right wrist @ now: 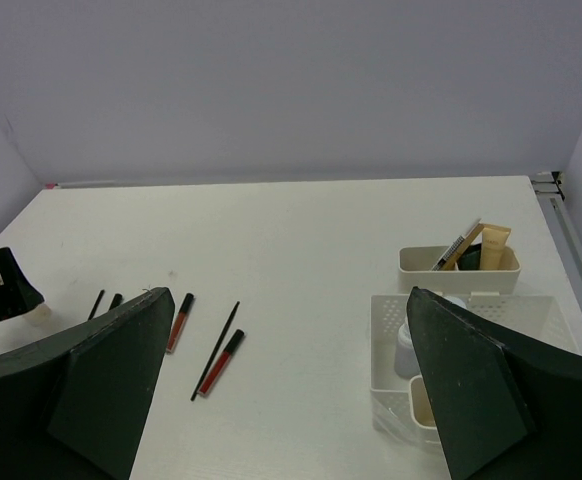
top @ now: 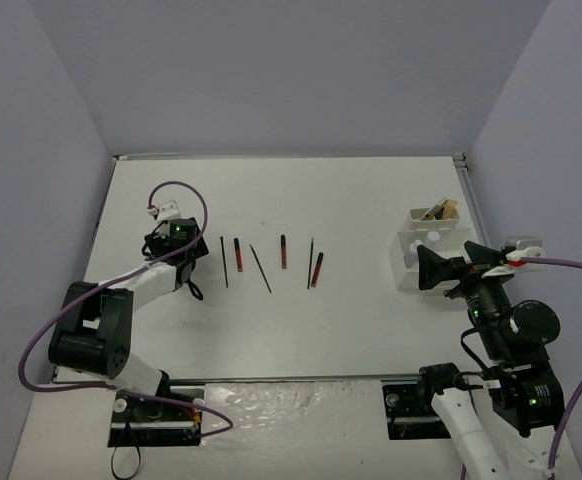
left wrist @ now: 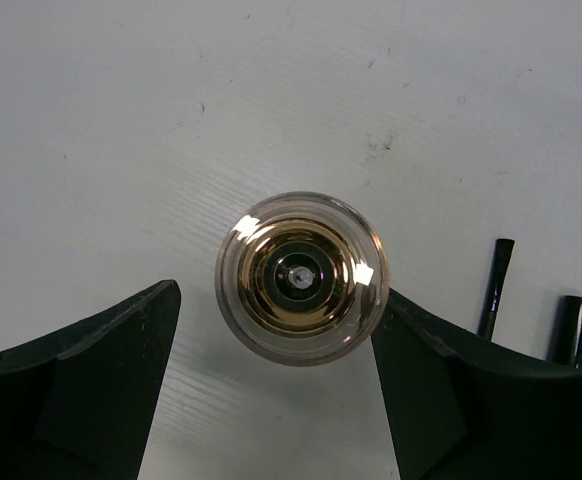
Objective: Organize the makeup
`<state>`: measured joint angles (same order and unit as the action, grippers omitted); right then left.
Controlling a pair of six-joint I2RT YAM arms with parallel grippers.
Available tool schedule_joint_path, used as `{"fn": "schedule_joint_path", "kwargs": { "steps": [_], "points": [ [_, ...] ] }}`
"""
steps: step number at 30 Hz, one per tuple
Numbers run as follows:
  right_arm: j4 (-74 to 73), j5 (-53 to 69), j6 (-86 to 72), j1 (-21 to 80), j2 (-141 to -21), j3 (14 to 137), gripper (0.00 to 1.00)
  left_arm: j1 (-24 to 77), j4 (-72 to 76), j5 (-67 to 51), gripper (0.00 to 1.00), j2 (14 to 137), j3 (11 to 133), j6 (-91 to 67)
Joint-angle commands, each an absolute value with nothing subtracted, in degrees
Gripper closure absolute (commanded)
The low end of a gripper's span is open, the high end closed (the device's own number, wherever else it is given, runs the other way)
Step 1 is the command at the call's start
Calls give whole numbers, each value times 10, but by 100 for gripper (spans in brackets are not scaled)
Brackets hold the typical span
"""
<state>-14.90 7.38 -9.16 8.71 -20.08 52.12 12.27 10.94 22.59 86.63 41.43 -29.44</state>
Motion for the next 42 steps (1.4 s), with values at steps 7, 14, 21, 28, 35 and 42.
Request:
{"fn": "schedule_joint_path", "kwargs": {
  "steps": [7, 14, 21, 28, 35, 42],
  "points": [
    [-111, 70, -72, 107, -198, 517, 0, 126, 182, 258, 32, 877, 425, -301],
    [-111, 65, -67, 114, -194, 512, 0, 128, 201, 250, 38, 894, 427, -296],
    [-110, 62, -62, 120, -192, 508, 0, 129, 207, 242, 58, 913, 435, -291],
    [-111, 69, -63, 121, -199, 512, 0, 138, 188, 244, 95, 886, 435, -283],
    [-127, 156, -54, 121, -256, 545, 0, 181, 110, 215, 100, 799, 465, -260],
    [-161, 278, -43, 121, -353, 611, 2, 288, -13, 52, 100, 720, 553, -127]
  ]
}}
